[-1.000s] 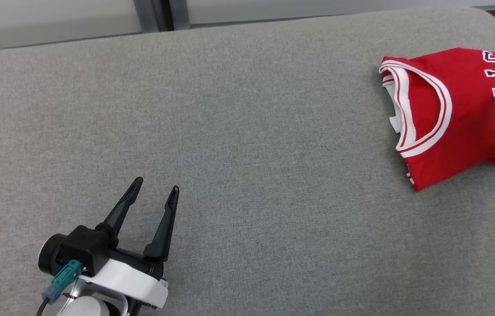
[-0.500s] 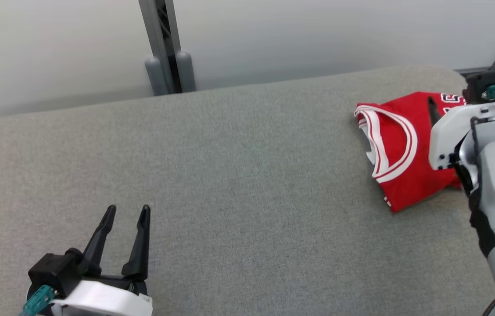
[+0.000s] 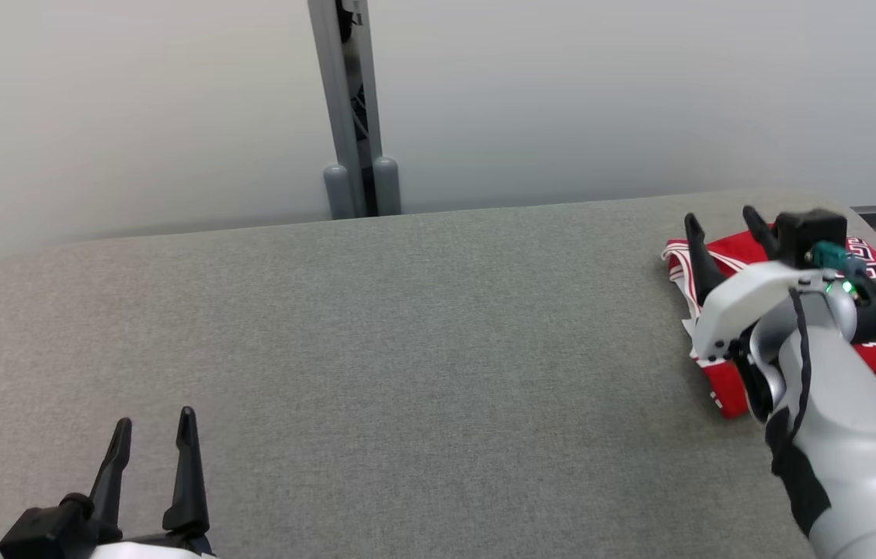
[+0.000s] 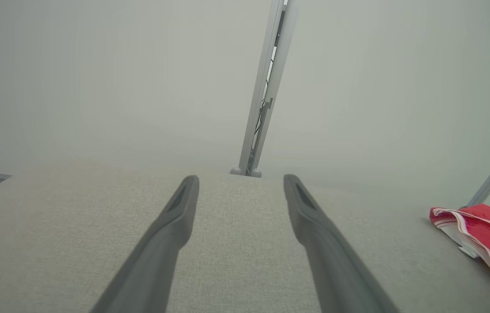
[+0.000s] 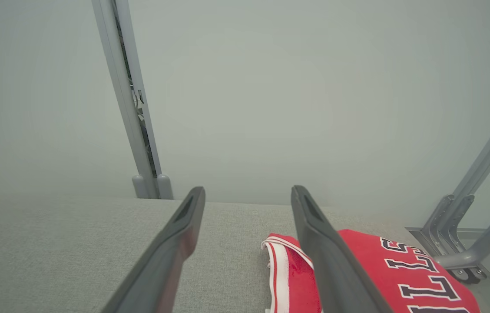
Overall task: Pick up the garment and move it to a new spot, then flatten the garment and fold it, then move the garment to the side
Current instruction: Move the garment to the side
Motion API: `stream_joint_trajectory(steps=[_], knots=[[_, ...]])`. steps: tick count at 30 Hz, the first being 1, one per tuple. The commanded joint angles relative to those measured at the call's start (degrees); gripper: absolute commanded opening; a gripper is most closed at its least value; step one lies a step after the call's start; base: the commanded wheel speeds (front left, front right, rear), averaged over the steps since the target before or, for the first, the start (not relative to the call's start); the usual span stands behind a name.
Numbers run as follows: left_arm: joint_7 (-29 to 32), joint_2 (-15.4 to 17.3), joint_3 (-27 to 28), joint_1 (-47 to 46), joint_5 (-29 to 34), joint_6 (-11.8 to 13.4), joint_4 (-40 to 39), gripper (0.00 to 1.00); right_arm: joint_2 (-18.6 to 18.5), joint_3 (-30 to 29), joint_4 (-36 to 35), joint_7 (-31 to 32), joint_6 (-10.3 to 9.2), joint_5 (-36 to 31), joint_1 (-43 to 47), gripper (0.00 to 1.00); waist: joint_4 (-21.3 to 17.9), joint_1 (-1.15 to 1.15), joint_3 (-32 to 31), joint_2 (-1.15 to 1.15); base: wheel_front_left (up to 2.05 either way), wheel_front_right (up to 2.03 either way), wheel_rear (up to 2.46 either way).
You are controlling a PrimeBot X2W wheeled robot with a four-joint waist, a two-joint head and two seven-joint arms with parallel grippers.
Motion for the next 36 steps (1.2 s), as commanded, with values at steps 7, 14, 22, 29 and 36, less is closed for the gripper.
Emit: stream_joint_trajectory(steps=[7, 14, 22, 29, 36], knots=[[-0.2, -0.3, 0.9, 2.6, 0.1, 0.8, -0.3, 1.0, -0.1, 5.7, -16.4, -0.5, -0.01, 8.6, 14.3, 1.0, 2.1, 0.0, -0.9, 0.0, 0.0, 0.0, 0.0], [-0.2, -0.7, 1.1, 3.9, -0.4, 0.5, -0.9, 1.0, -0.2, 6.3, -34.9, 3.1, -0.01, 12.5, 29.0, 1.0, 3.2, 0.0, -1.0, 0.0, 0.0, 0.0, 0.0], [0.0, -0.7, 0.7, 4.2, -0.7, 0.4, -0.6, 1.0, -0.1, 5.1, -52.2, 9.3, -0.01, 13.6, 39.6, 1.0, 3.2, 0.0, -0.8, 0.0, 0.0, 0.0, 0.0], [0.6, -0.8, 0.2, 3.4, -0.5, 0.8, 0.0, 1.0, -0.1, 4.4, -57.5, 11.8, -0.01, 13.2, 43.2, 1.0, 2.9, 0.0, -0.6, 0.0, 0.0, 0.0, 0.0], [1.0, -0.6, -0.2, 3.0, -0.2, 1.2, 0.0, 1.0, -0.1, 3.7, -58.9, 12.5, -0.01, 13.2, 44.1, 1.0, 2.9, 0.0, -0.9, 0.0, 0.0, 0.0, 0.0]])
